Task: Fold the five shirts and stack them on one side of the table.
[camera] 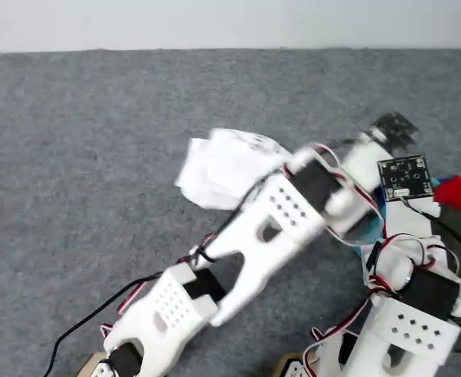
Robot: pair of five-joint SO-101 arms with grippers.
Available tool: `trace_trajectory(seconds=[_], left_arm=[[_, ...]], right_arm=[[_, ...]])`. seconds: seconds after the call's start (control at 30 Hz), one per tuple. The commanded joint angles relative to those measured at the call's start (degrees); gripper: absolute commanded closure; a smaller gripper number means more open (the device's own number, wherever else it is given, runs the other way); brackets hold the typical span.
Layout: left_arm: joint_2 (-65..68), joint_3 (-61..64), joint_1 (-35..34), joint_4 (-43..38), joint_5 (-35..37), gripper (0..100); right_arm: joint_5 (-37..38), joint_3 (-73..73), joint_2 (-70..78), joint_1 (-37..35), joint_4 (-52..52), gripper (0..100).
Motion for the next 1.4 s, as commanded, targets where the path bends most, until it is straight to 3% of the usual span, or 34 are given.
trace_trajectory(seconds=[0.0,0.2,0.37,0.53,0.77,1.2,1.37], left_arm=[[-4.5,-0.6,-0.4,-0.6,-0.1,98],[-4.6,-2.1,-3.4,2.7,0.1,83],[-7.1,-3.2,-5.9,2.6,-0.1,82],[-10.2,-1.8,-17.8,2.6,-0.1,82],[-0.8,12.5,-31.1,2.5,-0.1,82],[11.1,6.4,-31.5,2.0,-0.1,83],[13.1,6.1,-29.3,1.8,-0.1,97]], right_arm=[[0.2,-0.4,-0.4,-0.3,0.5,75.7],[0.2,-0.3,-0.4,-0.3,0.5,75.7],[0.2,-0.3,-0.4,-0.5,0.5,75.7],[0.2,-0.3,-0.4,-0.5,0.5,75.7],[0.2,-0.3,-0.4,-0.5,0.3,75.7],[0.2,-0.3,-0.1,-0.6,0.1,75.7],[0.2,-0.3,0.0,-0.6,0.0,75.7]])
